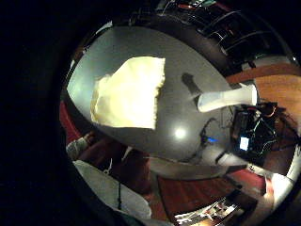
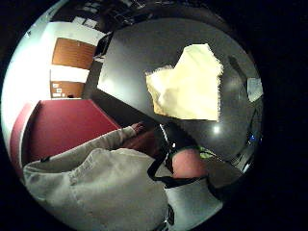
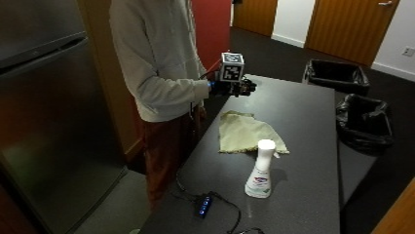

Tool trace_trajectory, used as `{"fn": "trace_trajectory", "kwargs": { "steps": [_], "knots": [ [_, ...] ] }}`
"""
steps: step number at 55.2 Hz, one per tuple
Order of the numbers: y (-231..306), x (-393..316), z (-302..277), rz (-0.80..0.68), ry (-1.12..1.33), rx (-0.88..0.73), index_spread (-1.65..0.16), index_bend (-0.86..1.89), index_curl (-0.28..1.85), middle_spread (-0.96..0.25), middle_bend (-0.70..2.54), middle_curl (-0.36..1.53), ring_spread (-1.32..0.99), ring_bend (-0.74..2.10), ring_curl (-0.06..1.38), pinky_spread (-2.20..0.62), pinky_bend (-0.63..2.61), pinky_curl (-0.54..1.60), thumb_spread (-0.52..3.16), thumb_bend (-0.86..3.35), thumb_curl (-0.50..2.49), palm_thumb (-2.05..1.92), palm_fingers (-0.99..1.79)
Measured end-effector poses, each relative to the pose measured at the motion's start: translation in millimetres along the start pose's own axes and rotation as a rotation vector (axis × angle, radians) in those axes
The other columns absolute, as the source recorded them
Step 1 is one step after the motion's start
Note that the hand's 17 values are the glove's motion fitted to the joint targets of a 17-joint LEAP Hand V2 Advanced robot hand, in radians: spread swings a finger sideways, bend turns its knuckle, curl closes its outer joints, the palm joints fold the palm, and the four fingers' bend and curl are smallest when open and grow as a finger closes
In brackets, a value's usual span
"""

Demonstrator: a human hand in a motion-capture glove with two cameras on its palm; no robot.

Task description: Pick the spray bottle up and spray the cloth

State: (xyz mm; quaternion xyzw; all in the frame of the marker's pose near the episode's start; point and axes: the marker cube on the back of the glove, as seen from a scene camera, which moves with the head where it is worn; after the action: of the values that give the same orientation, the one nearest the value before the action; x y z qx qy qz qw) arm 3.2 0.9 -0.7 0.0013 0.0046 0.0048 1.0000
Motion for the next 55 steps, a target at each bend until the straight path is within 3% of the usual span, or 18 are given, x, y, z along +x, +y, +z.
{"fn": "trace_trajectory", "kwargs": {
  "steps": [11, 30, 37, 55],
  "knots": [
    [7.7, 10.7, -0.3, 0.02, 0.019, -0.004, -0.37, 0.22, 0.17, -0.03, 0.22, 0.14, 0.03, 0.18, 0.06, 0.17, 0.31, 0.16, 0.75, 0.22, 0.2, 0.58, 0.12],
    [19.7, 24.2, 0.6, 0.069, -0.003, 0.017, -0.42, 0.19, 0.27, -0.04, 0.2, 0.23, 0.04, 0.18, 0.1, 0.21, 0.29, 0.24, 0.91, 0.06, 0.3, 0.67, 0.09],
    [25.4, 43.2, -1.6, 0.134, -0.026, 0.086, -0.42, 0.18, 0.28, -0.03, 0.2, 0.25, 0.03, 0.19, 0.12, 0.22, 0.29, 0.26, 0.92, 0.01, 0.33, 0.69, 0.11],
    [54.1, 115.3, -9.6, 0.453, -0.162, 0.447, -0.38, 0.13, 0.27, -0.05, 0.27, 0.31, 0.0, 0.25, 0.19, 0.21, 0.28, 0.3, 0.94, -0.03, 0.37, 0.72, 0.23]
  ]
}}
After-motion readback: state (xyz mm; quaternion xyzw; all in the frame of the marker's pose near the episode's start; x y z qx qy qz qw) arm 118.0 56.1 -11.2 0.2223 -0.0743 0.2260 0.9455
